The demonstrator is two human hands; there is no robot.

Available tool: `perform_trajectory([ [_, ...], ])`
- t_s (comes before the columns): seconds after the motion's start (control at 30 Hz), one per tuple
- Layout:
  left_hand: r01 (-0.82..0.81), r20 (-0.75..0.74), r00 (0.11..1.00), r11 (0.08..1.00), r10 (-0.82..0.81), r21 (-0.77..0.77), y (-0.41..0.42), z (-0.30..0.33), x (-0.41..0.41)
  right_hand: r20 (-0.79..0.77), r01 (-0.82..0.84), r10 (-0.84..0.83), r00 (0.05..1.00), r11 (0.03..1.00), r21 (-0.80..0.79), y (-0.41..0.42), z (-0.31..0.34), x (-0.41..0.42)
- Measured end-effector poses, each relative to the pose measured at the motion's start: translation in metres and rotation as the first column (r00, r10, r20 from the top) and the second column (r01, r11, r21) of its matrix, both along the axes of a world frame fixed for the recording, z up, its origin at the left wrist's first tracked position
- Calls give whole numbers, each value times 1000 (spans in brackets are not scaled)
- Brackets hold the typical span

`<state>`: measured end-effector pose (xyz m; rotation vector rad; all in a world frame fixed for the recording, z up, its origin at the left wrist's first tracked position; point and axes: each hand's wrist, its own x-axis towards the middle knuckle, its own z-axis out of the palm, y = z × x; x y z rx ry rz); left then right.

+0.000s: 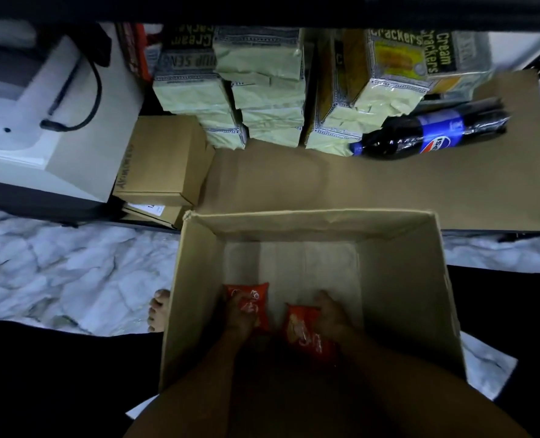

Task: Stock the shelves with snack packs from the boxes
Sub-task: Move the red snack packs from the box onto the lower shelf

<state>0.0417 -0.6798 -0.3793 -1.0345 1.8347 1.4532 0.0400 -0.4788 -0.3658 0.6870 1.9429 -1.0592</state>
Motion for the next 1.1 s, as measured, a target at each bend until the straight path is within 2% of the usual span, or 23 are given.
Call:
perform_trajectory([
  [0.07,48,14,999,998,-47,-31,-2,1,-3,-17,-231,234,972,966,118,6,-2,-8],
  [0.1,51,39,998,998,-50,-30,-4,3,-6,9,-398,402,915,901,173,7,0,-14],
  [0.17,84,31,996,995,-82,-48,-3,8,-12,84,-697,705,705,665,271,9,5,-33],
  [0.2,98,23,995,994,-96,-57,-2,10,-14,78,-747,767,637,589,308,9,6,-41],
  [0.23,121,17,993,991,-120,-57,-2,15,-16,30,-746,784,620,578,331,7,10,-47],
  [0.27,131,1,991,990,-131,-54,-1,17,-17,-39,-696,755,654,622,359,6,13,-52],
  [0.33,139,-30,990,989,-140,-41,-2,23,-17,-167,-454,543,823,805,381,9,6,-51],
  [0.4,154,-39,987,988,-155,-33,-3,30,-16,-233,-69,153,960,941,333,15,-5,-38],
  [0.43,168,-21,985,985,-169,-29,-3,33,-14,-250,132,-65,966,956,261,16,-1,-30],
  [0.5,174,19,985,985,-173,-23,-5,36,-8,-223,441,-400,889,878,185,19,-3,-14],
  [0.53,167,44,985,986,-166,-16,-5,39,-4,-208,549,-516,831,821,157,21,-4,-9],
  [0.6,160,61,985,987,-159,-11,-5,41,4,-140,658,-645,751,748,83,17,0,-1],
  [0.67,185,42,982,983,-186,10,-4,39,14,-51,684,-683,729,725,79,11,8,6],
  [0.7,203,35,978,979,-204,17,-4,34,19,-21,662,-664,747,741,109,8,8,10],
  [0.77,219,40,975,975,-220,28,-2,25,28,15,570,-582,813,800,186,2,4,18],
  [0.83,192,49,980,981,-194,30,0,15,25,-37,453,-456,889,865,216,0,-11,21],
  [0.97,117,43,992,992,-119,47,14,5,-2,-109,292,-277,955,941,172,6,-23,4],
  [1.1,147,-6,989,988,-147,49,15,4,-19,-115,279,-279,953,960,-12,3,-21,-4],
])
